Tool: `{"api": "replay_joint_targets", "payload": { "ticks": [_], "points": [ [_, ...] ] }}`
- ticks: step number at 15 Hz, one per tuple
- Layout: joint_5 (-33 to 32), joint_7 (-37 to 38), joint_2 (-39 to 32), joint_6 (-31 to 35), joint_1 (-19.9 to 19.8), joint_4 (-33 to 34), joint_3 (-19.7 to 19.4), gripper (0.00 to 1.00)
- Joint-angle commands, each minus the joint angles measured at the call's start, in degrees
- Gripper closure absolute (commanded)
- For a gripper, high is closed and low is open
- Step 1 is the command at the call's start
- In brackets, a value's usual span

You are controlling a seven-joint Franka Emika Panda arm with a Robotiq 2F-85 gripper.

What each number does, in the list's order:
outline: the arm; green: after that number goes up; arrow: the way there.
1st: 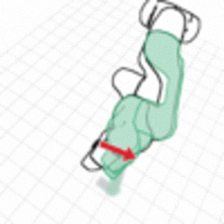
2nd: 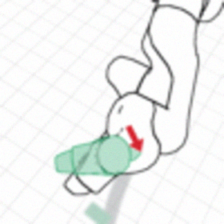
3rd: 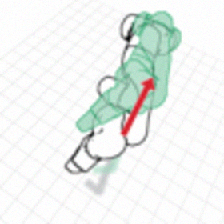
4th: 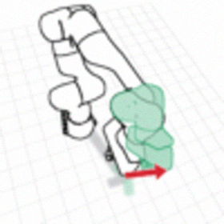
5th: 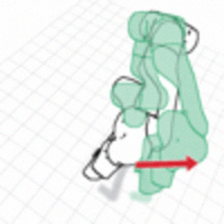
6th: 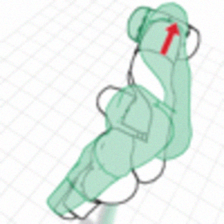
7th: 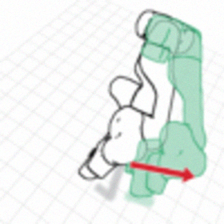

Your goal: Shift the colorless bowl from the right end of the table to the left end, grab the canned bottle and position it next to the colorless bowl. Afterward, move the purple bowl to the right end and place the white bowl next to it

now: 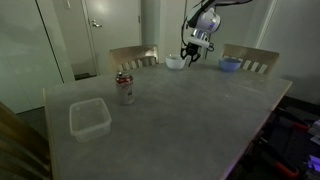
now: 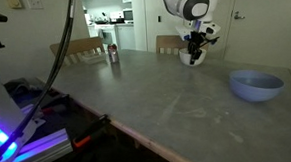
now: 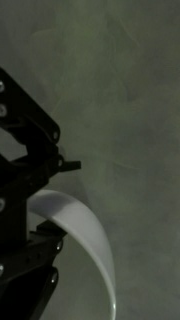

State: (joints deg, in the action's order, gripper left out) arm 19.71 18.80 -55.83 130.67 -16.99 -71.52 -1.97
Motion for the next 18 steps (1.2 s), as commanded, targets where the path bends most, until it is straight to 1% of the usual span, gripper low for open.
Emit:
{"api": "replay_joint_targets", "payload": {
  "ticks": [1,3,4,6,7,10,18],
  "points": [
    [0.76,-1.68,0.41,-0.18,-0.29,-0.88,-0.17,0.82],
    [0.60,-1.86,0.58,0.18,-0.25,-0.90,-0.30,0.96],
    [0.61,-1.91,0.57,0.29,-0.28,-0.86,-0.28,1.00],
    [0.49,-2.06,0.64,0.28,-0.36,-0.85,-0.52,1.00],
    [0.51,-2.17,0.70,0.47,-0.39,-0.86,-0.59,0.98],
    [0.45,-2.00,0.92,0.61,-0.70,-0.80,-1.15,0.98],
    [-0.69,-1.33,2.05,1.61,-1.41,-1.22,-4.57,0.98]
  ]
}}
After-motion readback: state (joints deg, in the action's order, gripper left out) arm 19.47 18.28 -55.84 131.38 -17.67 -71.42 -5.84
